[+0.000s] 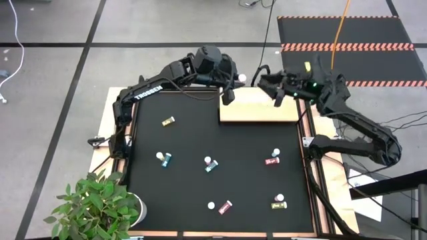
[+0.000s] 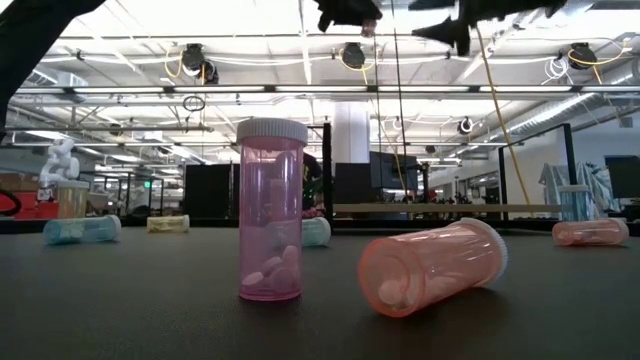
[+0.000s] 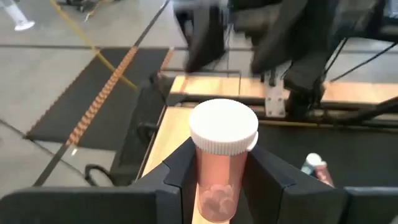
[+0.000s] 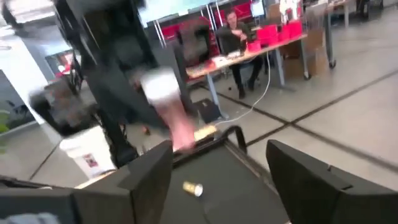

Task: Pick and place medicine bottles onto shelf by color
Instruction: Put the top pink pill bottle on the shelf

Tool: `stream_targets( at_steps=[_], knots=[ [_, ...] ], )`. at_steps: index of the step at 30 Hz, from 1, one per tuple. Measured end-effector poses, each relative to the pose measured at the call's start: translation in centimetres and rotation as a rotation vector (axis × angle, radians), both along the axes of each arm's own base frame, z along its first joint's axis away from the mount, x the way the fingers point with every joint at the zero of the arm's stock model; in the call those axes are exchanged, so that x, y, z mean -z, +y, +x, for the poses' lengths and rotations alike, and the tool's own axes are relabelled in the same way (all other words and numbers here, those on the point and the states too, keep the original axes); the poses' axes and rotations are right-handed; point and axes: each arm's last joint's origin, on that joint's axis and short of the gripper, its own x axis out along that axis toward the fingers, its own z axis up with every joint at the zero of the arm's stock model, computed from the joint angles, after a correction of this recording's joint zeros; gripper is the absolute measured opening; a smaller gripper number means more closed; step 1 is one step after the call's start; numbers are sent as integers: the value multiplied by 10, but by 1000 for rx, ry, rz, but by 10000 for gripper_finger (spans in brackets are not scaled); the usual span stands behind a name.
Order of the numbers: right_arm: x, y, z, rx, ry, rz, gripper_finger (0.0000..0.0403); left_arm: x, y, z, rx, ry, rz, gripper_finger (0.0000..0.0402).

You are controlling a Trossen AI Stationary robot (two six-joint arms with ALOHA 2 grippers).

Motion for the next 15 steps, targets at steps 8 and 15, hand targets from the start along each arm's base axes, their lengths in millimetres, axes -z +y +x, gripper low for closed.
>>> stream_targets(
  at_steps=[8,15],
  knots=[
    [-37,-11,33,-98,83,-140,296,15,-2,7,5,29,-6,106],
    [-30,-13,56,-236,125,-199,294,17,-6,8,13,49,-12,106]
  ],
)
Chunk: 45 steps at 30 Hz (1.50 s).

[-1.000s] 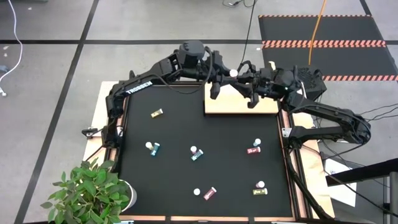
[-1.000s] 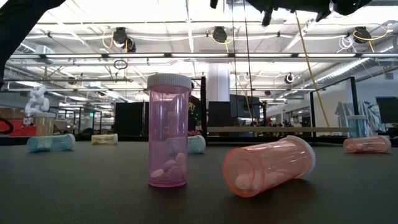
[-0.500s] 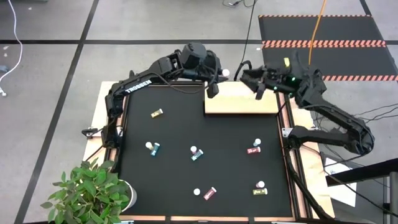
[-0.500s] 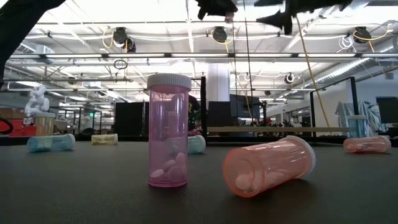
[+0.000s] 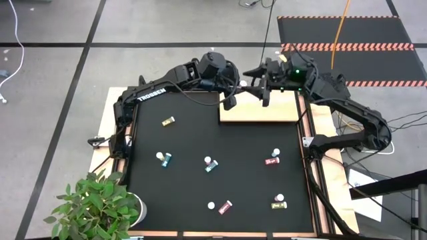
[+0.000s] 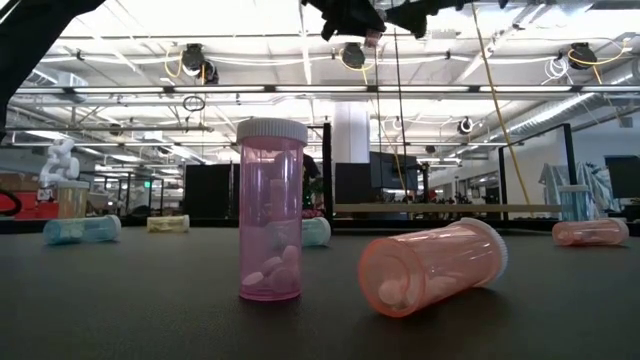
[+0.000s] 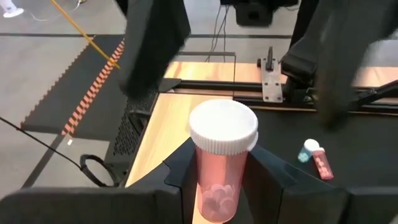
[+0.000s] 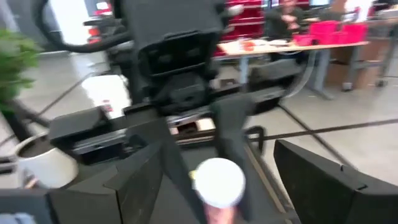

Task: Pick and place medicine bottles onto shelf by color
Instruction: Put the top pink pill bottle on the shelf

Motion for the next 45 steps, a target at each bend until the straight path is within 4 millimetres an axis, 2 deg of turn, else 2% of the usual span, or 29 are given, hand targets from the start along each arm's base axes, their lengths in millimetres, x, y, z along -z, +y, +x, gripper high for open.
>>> stream_targets(
  at_steps=[3,11,19,37,45],
  knots=[
    [2,0,3,-54,6,11,293,0,-1,0,4,2,4,106],
    [8,-2,5,-57,42,5,280,0,-1,0,8,6,10,106],
    [15,-4,7,-58,90,-1,230,1,-1,0,14,10,23,106],
    [13,-4,7,-49,76,-11,108,0,-1,0,11,11,22,106],
    [13,-4,7,-50,76,-2,114,0,-1,0,-2,6,-4,114]
  ],
)
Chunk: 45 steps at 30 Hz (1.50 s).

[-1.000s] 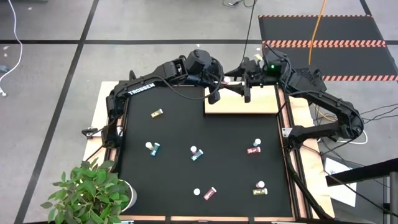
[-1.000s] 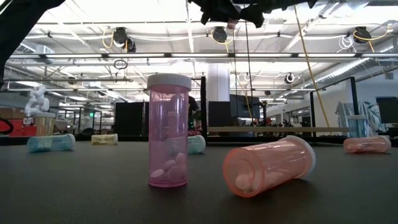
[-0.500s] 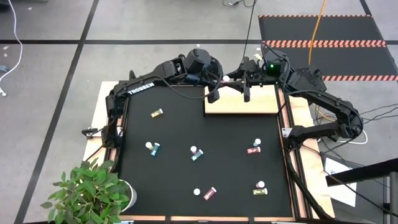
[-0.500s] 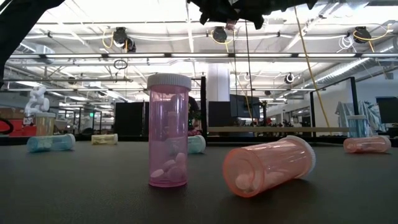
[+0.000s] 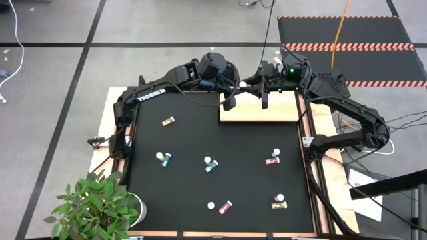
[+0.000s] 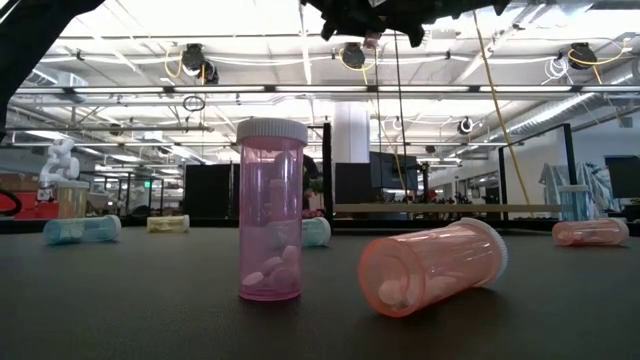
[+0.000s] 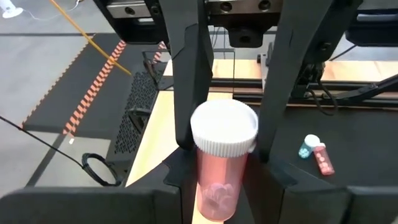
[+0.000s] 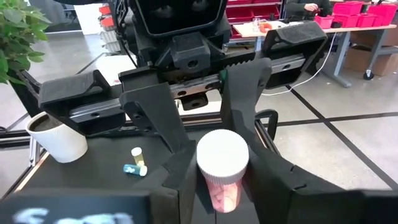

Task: Pick and place medicine bottles onto shelf by color
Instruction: Put the top pink pill bottle on the shelf

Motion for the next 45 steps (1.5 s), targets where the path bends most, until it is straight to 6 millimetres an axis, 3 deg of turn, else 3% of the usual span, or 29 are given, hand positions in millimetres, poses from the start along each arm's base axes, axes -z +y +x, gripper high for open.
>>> stream_targets(
  at_steps=[12,18,22,26,33,38,45],
  knots=[
    [0,-8,8,76,-39,-12,114,12,6,-15,-267,233,111,250],
    [22,-33,20,199,30,12,115,-10,-3,-43,-292,259,131,303],
    [41,-52,33,269,73,-28,116,-36,-7,-69,-402,217,174,311],
    [77,-76,53,341,159,-55,116,-59,-11,-94,-499,149,180,312],
    [142,-110,73,438,288,-40,116,-67,-8,-131,-741,186,128,312],
    [173,-120,67,450,315,20,116,-63,-6,-142,-802,242,81,312],
    [190,-119,57,411,241,42,116,-65,-4,-140,-793,222,109,312]
  ],
)
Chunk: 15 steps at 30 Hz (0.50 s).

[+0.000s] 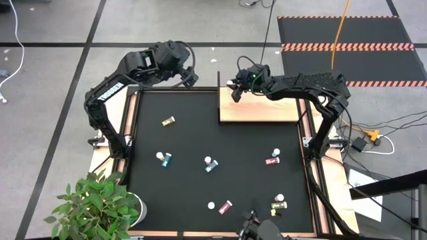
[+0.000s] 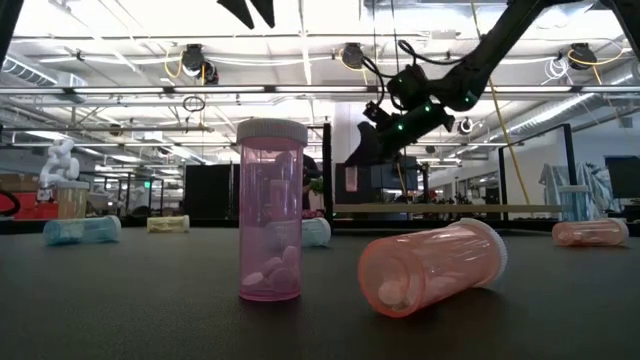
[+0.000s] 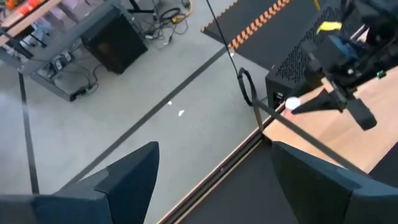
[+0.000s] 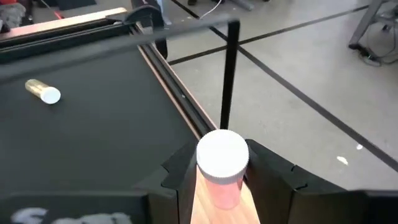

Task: Pick and place medicine bottles onto shelf by color
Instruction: Put the top pink pill bottle on the shelf

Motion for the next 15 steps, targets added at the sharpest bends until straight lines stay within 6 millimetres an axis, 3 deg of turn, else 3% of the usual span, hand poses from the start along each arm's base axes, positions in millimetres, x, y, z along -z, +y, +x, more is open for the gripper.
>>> stream_targets(
  at_steps=[7,15],
  knots=[
    [22,-6,4,-15,-2,37,116,-2,10,0,-14,-13,24,312],
    [27,-10,3,-4,-4,33,116,-1,11,-1,-13,-7,17,312]
  ],
)
